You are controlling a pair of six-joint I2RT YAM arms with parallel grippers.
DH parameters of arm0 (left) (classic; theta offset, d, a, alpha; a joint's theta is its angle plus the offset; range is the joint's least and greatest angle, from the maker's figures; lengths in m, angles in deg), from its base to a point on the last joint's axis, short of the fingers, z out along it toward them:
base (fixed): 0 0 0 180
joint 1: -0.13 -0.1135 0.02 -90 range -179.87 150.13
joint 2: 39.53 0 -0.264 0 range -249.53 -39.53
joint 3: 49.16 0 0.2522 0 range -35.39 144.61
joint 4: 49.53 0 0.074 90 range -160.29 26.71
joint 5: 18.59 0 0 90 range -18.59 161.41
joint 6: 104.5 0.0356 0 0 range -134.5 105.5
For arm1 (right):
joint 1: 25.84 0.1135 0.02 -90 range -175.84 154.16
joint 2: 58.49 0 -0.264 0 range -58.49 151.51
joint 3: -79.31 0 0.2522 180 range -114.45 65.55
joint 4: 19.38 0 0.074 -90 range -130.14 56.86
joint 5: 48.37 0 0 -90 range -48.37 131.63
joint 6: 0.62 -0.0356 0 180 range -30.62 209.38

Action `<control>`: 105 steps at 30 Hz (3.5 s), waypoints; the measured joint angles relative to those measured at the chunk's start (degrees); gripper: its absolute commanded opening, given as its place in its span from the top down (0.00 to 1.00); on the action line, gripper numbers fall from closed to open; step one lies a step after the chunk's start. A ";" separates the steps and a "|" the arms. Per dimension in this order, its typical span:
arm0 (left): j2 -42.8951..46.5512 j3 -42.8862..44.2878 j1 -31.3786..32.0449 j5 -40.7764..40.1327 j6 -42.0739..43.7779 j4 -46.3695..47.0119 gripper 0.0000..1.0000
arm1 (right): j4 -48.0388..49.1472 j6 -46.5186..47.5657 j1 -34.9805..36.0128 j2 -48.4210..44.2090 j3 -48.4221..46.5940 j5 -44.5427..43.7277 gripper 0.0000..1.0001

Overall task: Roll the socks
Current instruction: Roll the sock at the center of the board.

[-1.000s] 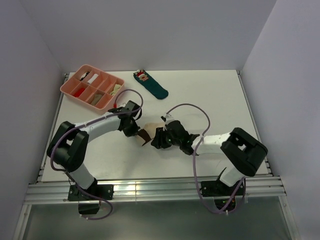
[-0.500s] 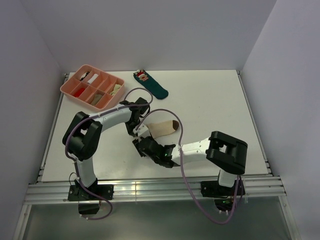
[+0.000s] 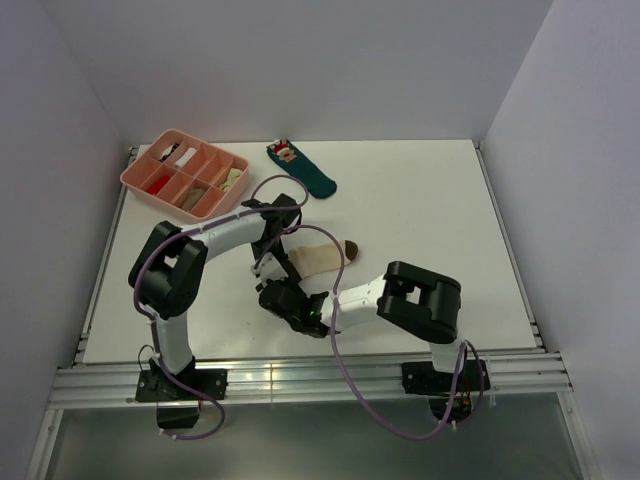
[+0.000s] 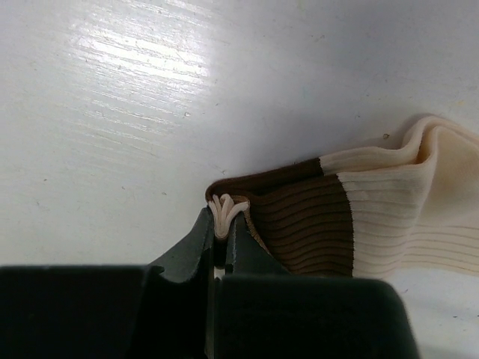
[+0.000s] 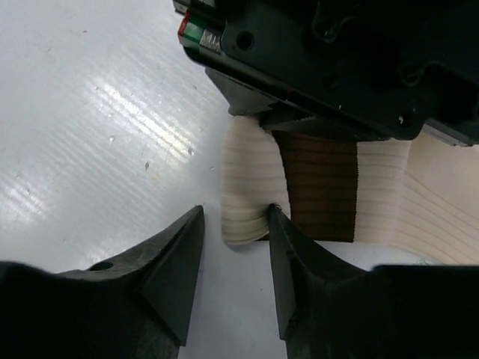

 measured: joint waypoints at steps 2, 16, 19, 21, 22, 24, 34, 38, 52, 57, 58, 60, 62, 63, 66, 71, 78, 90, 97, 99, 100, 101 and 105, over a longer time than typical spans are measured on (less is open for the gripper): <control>-0.13 0.20 -0.02 -0.07 0.17 -0.17 0.99 | -0.15 0.00 0.04 0.81 -0.81 -1.05 0.66; 1.51 -2.01 -1.99 3.04 -3.08 0.79 0.87 | 1.97 -7.43 -0.42 -1.51 3.19 0.02 1.00; 2.93 -3.89 -2.69 5.60 -4.90 1.51 0.83 | 4.70 -10.43 -1.90 -4.35 7.30 4.04 1.00; 4.09 -5.20 -2.91 6.97 -6.29 2.10 0.62 | 6.40 -12.15 -3.30 -6.10 9.84 7.65 1.00; 4.44 -5.57 -2.91 7.19 -7.04 2.27 0.55 | 6.93 -12.74 -3.87 -6.67 10.62 9.07 1.00; 5.42 -6.40 -3.10 7.10 -8.17 2.99 0.43 | 8.11 -14.14 -5.44 -7.78 12.09 12.98 1.00; 17.31 -10.73 -3.89 4.48 -11.96 9.40 0.27 | 15.93 -22.53 -14.97 -10.16 18.80 34.42 1.00; 21.94 -15.80 -3.89 4.52 -12.07 13.90 0.26 | 19.82 -26.69 -19.04 -8.90 20.28 43.04 1.00; 41.38 -40.92 -3.91 8.20 -10.95 36.13 0.23 | 34.47 -41.35 -29.11 0.35 22.43 64.11 1.00; 43.87 -45.59 -3.91 9.33 -9.92 43.36 0.26 | 35.39 -44.15 -31.06 2.29 21.84 68.15 1.00; 43.93 -46.71 -3.91 9.60 -9.66 45.00 0.28 | 35.39 -44.72 -31.41 2.75 21.49 69.11 1.00; 43.93 -48.24 -3.91 9.88 -9.40 46.77 0.30 | 35.39 -45.40 -31.85 3.52 20.98 70.66 1.00; 43.71 -49.31 -3.91 10.12 -9.03 47.84 0.31 | 35.19 -45.86 -32.26 4.09 20.46 71.93 1.00; 43.36 -49.57 -3.89 10.16 -8.98 48.39 0.32 | 34.88 -46.01 -32.41 4.26 20.20 72.46 1.00; 41.97 -49.81 -3.89 10.34 -8.61 49.96 0.35 | 33.40 -46.16 -32.70 4.39 19.34 73.55 1.00; 39.36 -50.25 -3.91 10.73 -8.44 52.76 0.41 | 30.99 -46.14 -33.00 4.39 18.25 74.64 1.00; 36.33 -52.41 -4.00 11.37 -8.41 57.16 0.42 | 28.65 -46.12 -33.31 4.39 17.18 75.67 1.00; 31.30 -53.59 -4.04 13.11 -9.27 66.73 0.43 | 23.47 -45.72 -33.68 4.42 14.82 77.44 1.00; 28.15 -53.16 -4.09 13.44 -11.02 68.89 0.70 | 19.34 -44.85 -33.77 4.00 13.18 77.88 1.00; 27.63 -52.57 -4.11 13.40 -11.28 67.82 0.78 | 17.16 -44.11 -33.75 3.58 12.50 77.66 1.00; 27.45 -52.17 -4.13 13.40 -11.47 67.19 0.85 | 15.89 -43.56 -33.73 3.26 12.13 77.50 1.00; 27.36 -51.65 -4.15 13.40 -11.61 66.34 0.92 | 14.69 -43.06 -33.66 2.95 11.76 77.29 0.99; 27.32 -48.24 -4.15 12.87 -11.61 60.17 1.00 | 8.28 -39.95 -33.29 0.55 10.16 74.55 0.83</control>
